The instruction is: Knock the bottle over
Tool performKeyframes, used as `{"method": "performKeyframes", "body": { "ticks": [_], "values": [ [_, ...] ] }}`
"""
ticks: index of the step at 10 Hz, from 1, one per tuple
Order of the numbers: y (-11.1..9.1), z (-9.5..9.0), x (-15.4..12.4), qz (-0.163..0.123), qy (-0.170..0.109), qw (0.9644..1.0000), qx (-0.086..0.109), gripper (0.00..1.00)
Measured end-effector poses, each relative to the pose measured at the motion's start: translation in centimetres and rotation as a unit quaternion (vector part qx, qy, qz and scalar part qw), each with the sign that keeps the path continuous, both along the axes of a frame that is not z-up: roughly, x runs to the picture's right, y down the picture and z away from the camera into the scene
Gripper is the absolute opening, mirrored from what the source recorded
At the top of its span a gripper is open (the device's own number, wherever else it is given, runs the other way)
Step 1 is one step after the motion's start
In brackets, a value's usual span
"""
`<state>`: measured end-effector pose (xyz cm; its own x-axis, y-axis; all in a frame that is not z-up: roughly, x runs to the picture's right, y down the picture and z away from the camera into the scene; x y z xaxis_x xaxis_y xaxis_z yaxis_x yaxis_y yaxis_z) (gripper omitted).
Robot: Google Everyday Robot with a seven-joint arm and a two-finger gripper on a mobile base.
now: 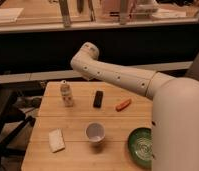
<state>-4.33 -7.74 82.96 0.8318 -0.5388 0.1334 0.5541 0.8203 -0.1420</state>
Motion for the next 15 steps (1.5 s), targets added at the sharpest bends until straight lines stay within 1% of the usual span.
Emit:
{"method": "performKeyframes", "body": {
  "ticks": [2, 5, 8, 10, 12, 15],
  "values": [
    [-0.2, 0.6, -1.3, -0.007, -0.012, 0.9999, 0.001, 0.0],
    [-0.3, 1.1, -2.0, -0.014, -0.025, 0.9996, 0.0, 0.0],
    [-0.2, 1.7, -4.4, -0.03, -0.044, 0.9986, -0.003, 0.0],
    [-0.3, 2.0, -4.4, -0.033, -0.048, 0.9983, -0.005, 0.0],
    [0.0, 2.3, -5.7, -0.044, -0.061, 0.9971, -0.009, 0.0],
    [0.6, 2.6, -6.0, -0.053, -0.075, 0.9957, -0.012, 0.0]
  ]
}}
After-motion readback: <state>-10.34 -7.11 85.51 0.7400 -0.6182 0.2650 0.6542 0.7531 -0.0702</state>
